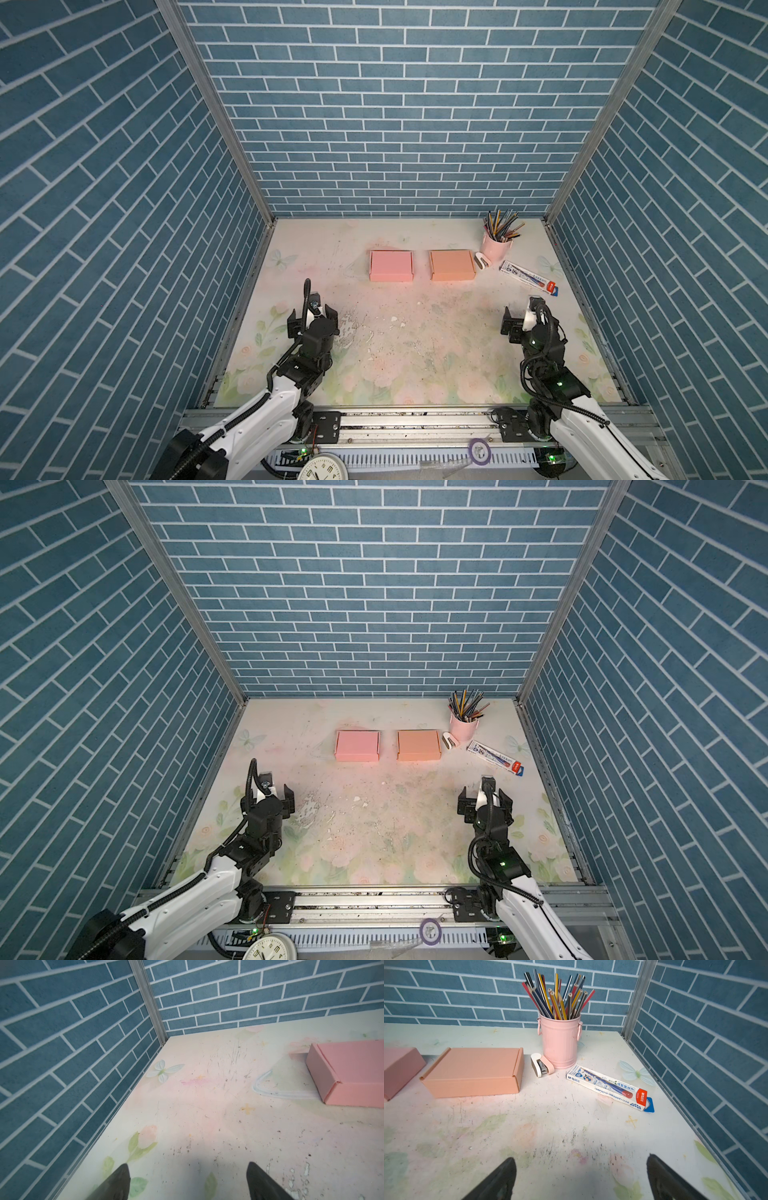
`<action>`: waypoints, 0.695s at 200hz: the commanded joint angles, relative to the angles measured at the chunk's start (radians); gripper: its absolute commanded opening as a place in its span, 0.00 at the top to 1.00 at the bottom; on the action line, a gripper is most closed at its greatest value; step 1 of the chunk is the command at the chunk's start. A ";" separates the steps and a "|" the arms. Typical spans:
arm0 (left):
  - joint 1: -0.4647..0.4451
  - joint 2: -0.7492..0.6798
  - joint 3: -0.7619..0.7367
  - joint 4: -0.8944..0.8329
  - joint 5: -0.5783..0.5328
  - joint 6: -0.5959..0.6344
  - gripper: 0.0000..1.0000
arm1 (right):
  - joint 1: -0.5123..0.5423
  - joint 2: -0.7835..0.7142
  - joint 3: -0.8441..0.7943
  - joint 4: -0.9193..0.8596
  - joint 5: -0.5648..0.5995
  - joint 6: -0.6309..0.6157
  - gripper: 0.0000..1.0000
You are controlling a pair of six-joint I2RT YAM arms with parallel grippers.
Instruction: Fold the paper box
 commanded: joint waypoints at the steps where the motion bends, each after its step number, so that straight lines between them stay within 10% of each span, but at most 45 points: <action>1: 0.021 0.015 -0.019 0.106 -0.005 0.030 0.12 | -0.020 0.026 -0.024 0.123 0.000 -0.015 0.02; 139: 0.156 0.275 0.027 0.409 0.127 0.078 0.12 | -0.241 0.294 -0.023 0.441 -0.165 -0.031 0.02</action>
